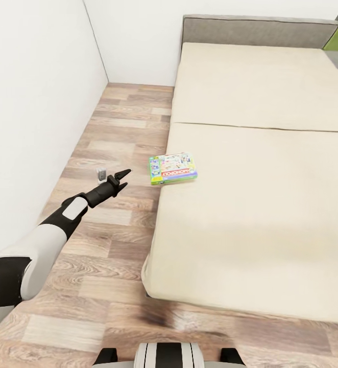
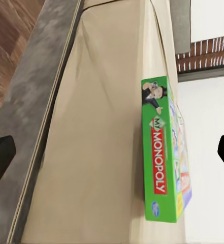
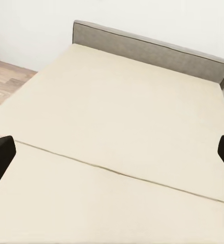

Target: Put all the toys in the child's room - the three board games (two on the bed and one on the table), the two jigsaw puzzles on the table, and the tennis ball on the table - inside the toy box on the table in the child's room.

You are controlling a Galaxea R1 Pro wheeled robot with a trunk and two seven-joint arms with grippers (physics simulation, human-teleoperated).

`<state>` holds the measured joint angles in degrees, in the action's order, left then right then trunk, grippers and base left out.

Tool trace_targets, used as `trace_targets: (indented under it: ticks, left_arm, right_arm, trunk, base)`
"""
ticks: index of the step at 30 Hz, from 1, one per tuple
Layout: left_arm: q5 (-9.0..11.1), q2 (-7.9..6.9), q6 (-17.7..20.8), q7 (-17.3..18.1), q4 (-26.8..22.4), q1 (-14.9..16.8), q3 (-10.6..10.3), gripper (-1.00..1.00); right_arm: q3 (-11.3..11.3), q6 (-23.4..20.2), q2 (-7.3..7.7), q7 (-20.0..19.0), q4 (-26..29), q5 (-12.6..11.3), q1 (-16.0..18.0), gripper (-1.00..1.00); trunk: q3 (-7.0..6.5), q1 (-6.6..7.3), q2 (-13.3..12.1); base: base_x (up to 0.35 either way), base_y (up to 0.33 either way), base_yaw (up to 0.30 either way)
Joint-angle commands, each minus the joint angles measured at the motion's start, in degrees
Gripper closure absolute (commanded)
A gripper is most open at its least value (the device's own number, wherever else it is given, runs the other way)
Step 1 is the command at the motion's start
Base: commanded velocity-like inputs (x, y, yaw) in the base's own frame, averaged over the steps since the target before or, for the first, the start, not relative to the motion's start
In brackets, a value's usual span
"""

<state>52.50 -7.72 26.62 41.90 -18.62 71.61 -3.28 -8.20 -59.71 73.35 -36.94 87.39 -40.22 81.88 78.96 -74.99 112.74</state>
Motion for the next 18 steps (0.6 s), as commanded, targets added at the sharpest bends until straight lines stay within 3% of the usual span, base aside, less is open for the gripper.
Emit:
trace_targets:
  ticks: [1, 18]
  left_arm:
    - [0.6, -0.04, 0.3, 0.1, 0.0, 0.0, -0.4, -1.0]
    - [0.6, -0.08, -0.1, 0.5, 0.0, -0.1, -0.5, -1.0]
  right_arm:
    - [0.1, -0.3, -0.01, -0.4, 0.0, 0.3, 0.2, -1.0]
    - [0.1, -0.3, 0.03, -0.4, 0.0, 0.3, 0.3, -1.0]
  trunk:
    - [0.03, 0.0, 0.0]
    - [0.03, 0.0, 0.0]
  base:
    - [0.0, 0.0, -0.161]
    - [0.0, 0.0, -0.065]
